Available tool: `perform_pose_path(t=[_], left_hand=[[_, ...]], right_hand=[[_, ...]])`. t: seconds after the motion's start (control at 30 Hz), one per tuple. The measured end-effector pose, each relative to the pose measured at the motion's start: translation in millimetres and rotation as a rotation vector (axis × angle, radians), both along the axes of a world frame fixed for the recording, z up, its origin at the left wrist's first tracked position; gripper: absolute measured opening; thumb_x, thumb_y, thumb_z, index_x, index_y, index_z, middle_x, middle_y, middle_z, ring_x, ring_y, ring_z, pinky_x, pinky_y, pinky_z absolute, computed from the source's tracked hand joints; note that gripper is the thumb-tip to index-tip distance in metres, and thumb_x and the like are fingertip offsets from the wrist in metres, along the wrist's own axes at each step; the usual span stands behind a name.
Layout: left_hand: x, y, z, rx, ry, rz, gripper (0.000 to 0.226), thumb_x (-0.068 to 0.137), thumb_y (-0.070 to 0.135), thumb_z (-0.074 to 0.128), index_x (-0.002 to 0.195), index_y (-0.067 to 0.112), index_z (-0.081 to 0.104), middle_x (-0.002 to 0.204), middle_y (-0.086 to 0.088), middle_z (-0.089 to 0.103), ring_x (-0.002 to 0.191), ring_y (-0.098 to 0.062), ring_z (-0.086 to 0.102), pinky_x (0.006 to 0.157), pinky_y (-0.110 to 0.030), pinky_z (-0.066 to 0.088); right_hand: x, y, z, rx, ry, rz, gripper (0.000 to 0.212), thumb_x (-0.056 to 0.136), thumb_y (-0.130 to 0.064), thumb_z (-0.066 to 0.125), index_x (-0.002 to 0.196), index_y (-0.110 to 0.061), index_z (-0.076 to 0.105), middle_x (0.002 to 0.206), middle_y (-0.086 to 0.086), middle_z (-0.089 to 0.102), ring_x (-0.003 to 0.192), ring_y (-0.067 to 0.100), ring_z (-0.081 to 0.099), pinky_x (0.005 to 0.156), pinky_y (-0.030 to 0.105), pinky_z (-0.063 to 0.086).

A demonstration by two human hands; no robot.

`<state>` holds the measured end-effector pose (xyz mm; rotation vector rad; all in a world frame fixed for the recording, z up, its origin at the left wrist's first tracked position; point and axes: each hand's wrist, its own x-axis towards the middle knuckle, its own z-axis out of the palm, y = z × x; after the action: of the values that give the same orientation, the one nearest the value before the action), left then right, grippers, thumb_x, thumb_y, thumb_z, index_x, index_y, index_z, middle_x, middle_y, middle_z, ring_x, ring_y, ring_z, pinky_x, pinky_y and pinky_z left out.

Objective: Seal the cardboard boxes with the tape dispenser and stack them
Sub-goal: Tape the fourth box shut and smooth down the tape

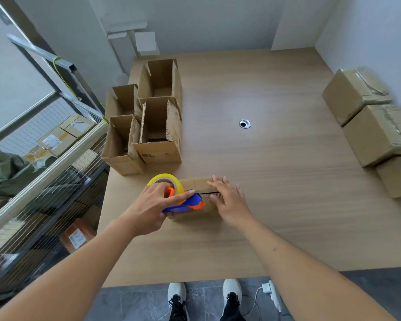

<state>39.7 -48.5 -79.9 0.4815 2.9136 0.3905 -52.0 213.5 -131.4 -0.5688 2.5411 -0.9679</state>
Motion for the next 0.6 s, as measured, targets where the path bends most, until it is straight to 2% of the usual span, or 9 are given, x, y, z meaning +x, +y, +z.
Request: perform_pose_path(t=[0.07, 0.13, 0.17, 0.23, 0.3, 0.43, 0.6], left_hand=[[-5, 0, -2, -0.02, -0.012, -0.002, 0.089, 0.094, 0.025, 0.064, 0.156, 0.058, 0.009, 0.117, -0.001, 0.042, 0.113, -0.028, 0.044, 0.098, -0.042, 0.044], [-8, 2, -2, -0.049, -0.03, -0.002, 0.092, 0.092, 0.023, 0.065, 0.155, 0.059, 0.008, 0.116, 0.0, 0.042, 0.111, -0.027, 0.044, 0.097, -0.041, 0.044], [-9, 3, -3, -0.06, -0.036, 0.004, 0.094, 0.091, 0.022, 0.065, 0.155, 0.059, 0.008, 0.115, -0.001, 0.042, 0.111, -0.027, 0.044, 0.097, -0.04, 0.044], [-13, 4, -3, -0.075, -0.047, 0.013, 0.096, 0.089, 0.02, 0.065, 0.155, 0.06, 0.007, 0.114, 0.0, 0.042, 0.11, -0.026, 0.043, 0.097, -0.04, 0.044], [-14, 3, -3, -0.088, -0.057, 0.013, 0.097, 0.09, 0.02, 0.065, 0.154, 0.061, 0.005, 0.115, 0.001, 0.04, 0.11, -0.024, 0.042, 0.097, -0.04, 0.044], [-13, 4, -2, -0.085, -0.066, 0.014, 0.098, 0.089, 0.019, 0.066, 0.154, 0.061, 0.007, 0.116, 0.002, 0.04, 0.112, -0.024, 0.042, 0.098, -0.039, 0.043], [-11, 6, -3, -0.06, -0.054, 0.019, 0.1, 0.088, 0.015, 0.067, 0.155, 0.06, 0.009, 0.117, 0.0, 0.04, 0.117, -0.026, 0.042, 0.104, -0.042, 0.041]], right_hand=[[-2, 9, 1, 0.036, 0.227, -0.006, 0.046, 0.095, -0.028, 0.068, 0.139, -0.033, 0.058, 0.153, -0.009, 0.05, 0.146, 0.016, 0.038, 0.116, 0.033, 0.017], [-5, 14, 1, -0.023, 0.401, -0.041, 0.047, 0.081, -0.019, 0.08, 0.126, -0.027, 0.068, 0.127, -0.004, 0.064, 0.12, 0.02, 0.058, 0.1, 0.028, 0.032], [-6, 15, 2, -0.091, 0.411, -0.047, 0.048, 0.078, -0.013, 0.082, 0.123, -0.024, 0.07, 0.115, -0.003, 0.064, 0.106, 0.016, 0.06, 0.093, 0.022, 0.036], [-8, 10, 8, -0.247, 0.285, -0.022, 0.049, 0.079, -0.003, 0.081, 0.124, -0.019, 0.071, 0.103, -0.004, 0.058, 0.084, 0.001, 0.058, 0.081, 0.009, 0.04], [-10, 3, 13, -0.331, 0.139, -0.026, 0.047, 0.083, 0.001, 0.077, 0.125, -0.019, 0.071, 0.1, -0.003, 0.057, 0.071, 0.001, 0.058, 0.074, 0.005, 0.041], [-10, -11, 14, -0.354, -0.062, -0.105, 0.038, 0.087, 0.001, 0.075, 0.117, -0.022, 0.075, 0.1, 0.0, 0.06, 0.074, -0.003, 0.059, 0.074, 0.007, 0.044], [-13, -22, 13, -0.313, -0.209, -0.147, 0.017, 0.087, -0.008, 0.078, 0.098, -0.022, 0.077, 0.095, -0.016, 0.063, 0.078, -0.002, 0.059, 0.073, 0.014, 0.048]])
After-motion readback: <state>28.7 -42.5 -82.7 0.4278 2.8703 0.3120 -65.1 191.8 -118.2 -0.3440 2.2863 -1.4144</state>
